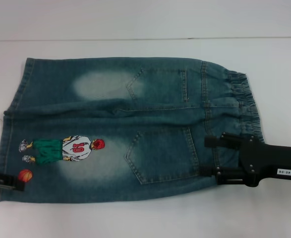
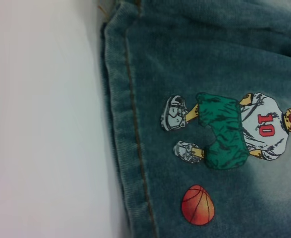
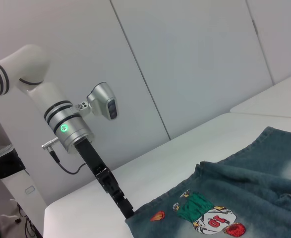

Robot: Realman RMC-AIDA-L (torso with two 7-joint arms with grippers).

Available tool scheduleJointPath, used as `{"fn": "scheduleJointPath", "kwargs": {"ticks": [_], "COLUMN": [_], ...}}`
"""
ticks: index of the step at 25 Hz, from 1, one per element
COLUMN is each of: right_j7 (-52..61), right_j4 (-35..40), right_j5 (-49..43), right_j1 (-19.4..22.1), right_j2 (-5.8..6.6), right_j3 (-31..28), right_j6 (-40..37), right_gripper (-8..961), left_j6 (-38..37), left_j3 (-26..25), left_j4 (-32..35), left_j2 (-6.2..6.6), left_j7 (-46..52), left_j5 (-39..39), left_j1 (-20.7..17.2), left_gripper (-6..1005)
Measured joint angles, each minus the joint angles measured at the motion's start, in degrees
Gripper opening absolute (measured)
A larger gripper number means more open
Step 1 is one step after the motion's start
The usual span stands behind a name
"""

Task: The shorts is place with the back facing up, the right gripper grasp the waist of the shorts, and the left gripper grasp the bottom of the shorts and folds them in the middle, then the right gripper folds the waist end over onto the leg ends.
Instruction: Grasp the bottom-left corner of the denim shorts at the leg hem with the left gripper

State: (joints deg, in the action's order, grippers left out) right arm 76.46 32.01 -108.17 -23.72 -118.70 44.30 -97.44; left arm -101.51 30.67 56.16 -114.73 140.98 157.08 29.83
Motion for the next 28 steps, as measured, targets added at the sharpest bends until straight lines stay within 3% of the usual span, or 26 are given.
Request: {"fn": "scheduleJointPath", "kwargs": {"ticks": [8, 28], "right_j7": [-0.14, -0.43], "right_j4": [-0.02, -0.02], "right_j5": [0.08, 0.02], "right_j1": [-0.02, 0.04], "right_j2": [0.07, 0.05], "right_j3": [0.0, -0.1], "right_j6": [0.02, 1.03], "right_gripper": [870, 861], "left_j6": [-0.7, 1.49], "left_j3": [-0.3, 0.35], "left_j4": [0.48, -1.48], "left_j2": [0.89, 0.82], "left_j7": [0.39, 0.11], "left_j5": [0.41, 0.69], "left_j1": [-0.09, -0.38], "left_gripper": [933, 934]}}
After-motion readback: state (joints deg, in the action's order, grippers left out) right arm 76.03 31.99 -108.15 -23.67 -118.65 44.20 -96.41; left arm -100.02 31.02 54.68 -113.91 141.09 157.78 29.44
